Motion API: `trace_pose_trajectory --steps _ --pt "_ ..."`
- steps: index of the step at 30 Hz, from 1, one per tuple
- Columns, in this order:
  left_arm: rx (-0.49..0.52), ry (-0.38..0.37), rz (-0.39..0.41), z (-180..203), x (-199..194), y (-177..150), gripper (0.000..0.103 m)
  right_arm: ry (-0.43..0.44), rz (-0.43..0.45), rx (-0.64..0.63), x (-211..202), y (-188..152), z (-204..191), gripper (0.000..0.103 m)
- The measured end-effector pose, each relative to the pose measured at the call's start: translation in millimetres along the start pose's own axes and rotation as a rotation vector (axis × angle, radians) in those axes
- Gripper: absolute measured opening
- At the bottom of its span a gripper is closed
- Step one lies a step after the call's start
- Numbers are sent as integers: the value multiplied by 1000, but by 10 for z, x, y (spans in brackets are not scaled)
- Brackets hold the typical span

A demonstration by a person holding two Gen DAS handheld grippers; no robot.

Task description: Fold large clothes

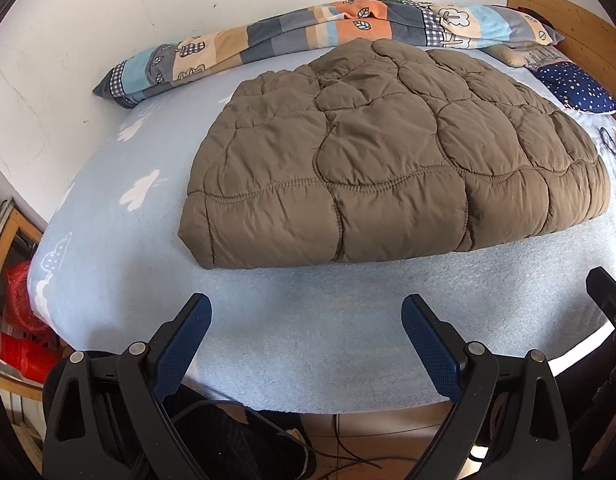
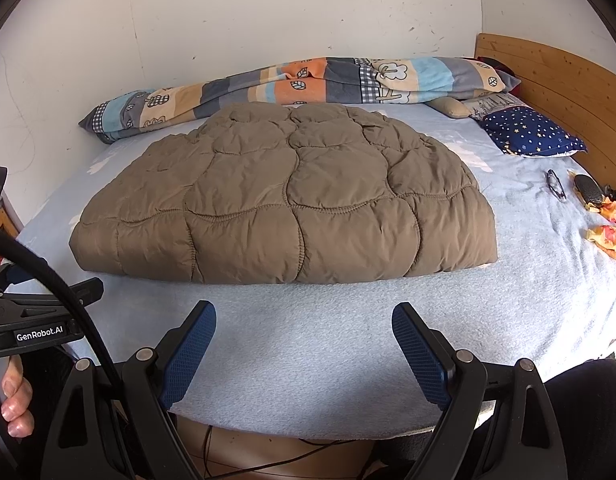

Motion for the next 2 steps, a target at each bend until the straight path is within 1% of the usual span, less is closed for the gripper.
trace_pose_trajectory --steps 2 --pt "-2 4 2 -6 -5 3 96 -2 3 -1 -4 5 2 93"
Point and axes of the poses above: each gripper's, at about its wrist camera, not at the fingertips, and x roughly the way its jaws point, z to its right, y to its top, the point moved 8 cm from there along x, roughly the way its jaws point, and after that the axes turned 2 degrees about -x, right-handed, at the moved point
